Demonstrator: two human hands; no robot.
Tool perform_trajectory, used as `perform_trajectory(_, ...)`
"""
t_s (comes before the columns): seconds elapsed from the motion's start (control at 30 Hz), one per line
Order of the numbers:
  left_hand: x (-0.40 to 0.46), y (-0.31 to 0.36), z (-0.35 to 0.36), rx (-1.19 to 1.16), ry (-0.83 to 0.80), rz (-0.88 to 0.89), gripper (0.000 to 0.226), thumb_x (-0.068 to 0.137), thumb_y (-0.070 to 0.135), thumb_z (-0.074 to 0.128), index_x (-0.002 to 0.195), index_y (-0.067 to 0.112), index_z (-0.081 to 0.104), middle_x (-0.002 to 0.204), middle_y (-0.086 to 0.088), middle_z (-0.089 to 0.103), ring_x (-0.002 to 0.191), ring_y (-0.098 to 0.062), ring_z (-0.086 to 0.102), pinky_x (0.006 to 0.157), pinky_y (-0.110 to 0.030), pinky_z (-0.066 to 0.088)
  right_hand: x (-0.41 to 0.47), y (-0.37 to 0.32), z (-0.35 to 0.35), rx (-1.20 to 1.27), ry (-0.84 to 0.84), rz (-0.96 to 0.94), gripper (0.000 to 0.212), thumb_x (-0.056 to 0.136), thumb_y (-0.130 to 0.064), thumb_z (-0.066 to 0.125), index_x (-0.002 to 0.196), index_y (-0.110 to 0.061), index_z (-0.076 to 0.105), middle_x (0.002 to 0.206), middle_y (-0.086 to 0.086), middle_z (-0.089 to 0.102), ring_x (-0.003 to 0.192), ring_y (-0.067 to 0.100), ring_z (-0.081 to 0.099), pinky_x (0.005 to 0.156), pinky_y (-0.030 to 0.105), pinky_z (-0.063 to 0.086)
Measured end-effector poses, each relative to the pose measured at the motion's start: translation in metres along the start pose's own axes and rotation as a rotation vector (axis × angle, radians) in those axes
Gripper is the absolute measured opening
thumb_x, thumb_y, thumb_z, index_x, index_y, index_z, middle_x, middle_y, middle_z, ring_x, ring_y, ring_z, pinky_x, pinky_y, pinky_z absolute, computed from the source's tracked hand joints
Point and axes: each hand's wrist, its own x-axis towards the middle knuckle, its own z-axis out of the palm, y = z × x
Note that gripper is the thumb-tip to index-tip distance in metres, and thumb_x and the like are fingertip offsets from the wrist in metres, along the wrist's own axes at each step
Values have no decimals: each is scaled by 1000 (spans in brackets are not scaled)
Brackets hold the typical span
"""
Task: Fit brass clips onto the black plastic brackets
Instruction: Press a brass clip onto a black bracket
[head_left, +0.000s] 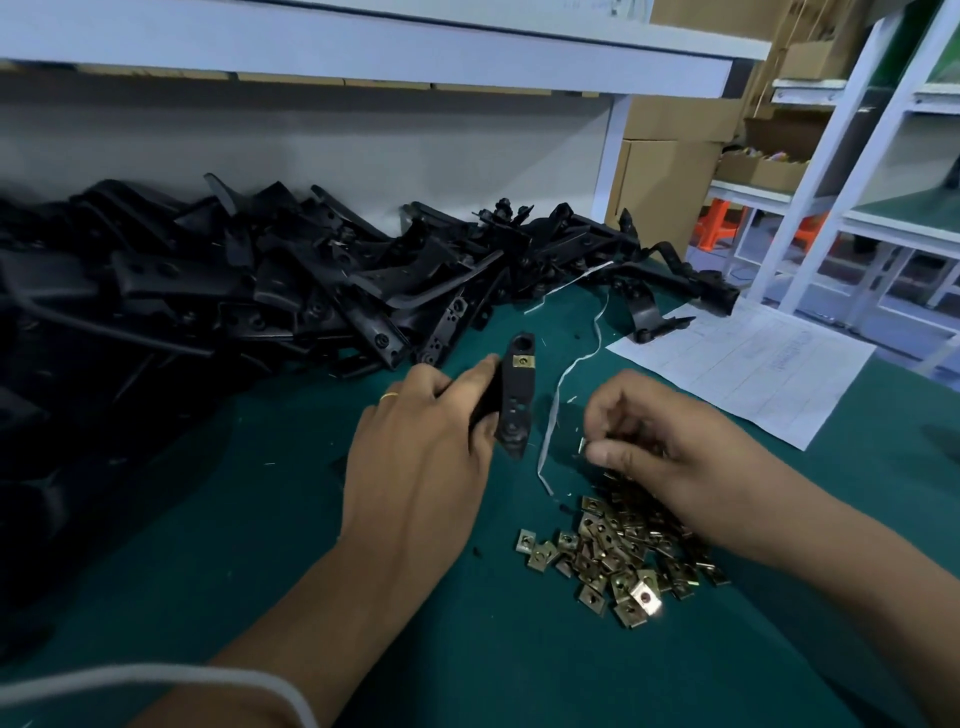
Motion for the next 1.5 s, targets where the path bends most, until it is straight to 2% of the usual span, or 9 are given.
perform_trajectory(0.1,1,1,2,-37,-40,48,61,100,31,48,159,39,37,112,5,52,100,-18,51,87,-38,49,1,-5,3,332,125,-31,21,94,-23,68,114,-28,72,92,4,67,86,17,66,79,25,56)
perform_trajectory(0.23,1,3,4,3,-72,128,72,102,10,54,164,31,25,121,0,54,109,-22,49,93,-43,47,3,-8,12,588,255,41,18,89,-21,70,104,-17,77,92,11,74,84,21,71,82,29,60)
perform_trajectory(0.33,1,5,1,-18,-58,119,68,101,25,46,164,34,23,122,2,53,109,-20,48,93,-40,46,5,-13,18,818,263,109,17,89,-10,69,104,-1,69,97,20,77,87,28,76,81,32,61)
perform_trajectory(0.47,-1,5,-3,-44,-29,102,64,99,37,41,162,40,28,115,5,53,102,-17,52,80,-35,49,4,-24,24,1002,201,145,12,93,-3,67,103,2,66,97,27,75,96,40,76,84,39,63)
perform_trajectory(0.63,-2,5,-1,-13,14,71,61,101,42,44,160,44,28,106,8,48,93,-16,51,69,-35,49,2,-31,30,1033,192,171,25,94,-8,67,119,-1,71,110,27,75,103,40,75,87,39,62)
perform_trajectory(0.8,-2,3,0,-4,49,47,62,99,47,43,159,46,29,103,9,45,90,-15,51,63,-34,46,1,-33,34,1087,217,228,22,88,-12,71,107,-1,76,107,27,76,97,35,77,79,33,63)
perform_trajectory(1.0,-2,3,-1,0,55,24,63,99,49,43,160,46,28,103,10,44,91,-15,50,64,-37,51,1,-34,33,1152,280,225,29,87,-11,74,115,-5,74,100,24,77,99,33,77,81,33,63)
perform_trajectory(1.1,-2,4,-1,6,49,25,63,100,48,45,160,47,26,101,10,43,91,-14,50,63,-37,52,0,-35,35,1117,285,220,29,86,-14,76,115,-8,76,92,19,77,95,30,78,81,32,63)
perform_trajectory(1.5,-1,2,0,23,71,23,62,99,49,43,160,45,29,100,9,44,86,-14,49,58,-33,45,-4,-36,37,945,250,164,17,91,-16,72,104,-6,77,99,22,78,95,32,78,85,37,63)
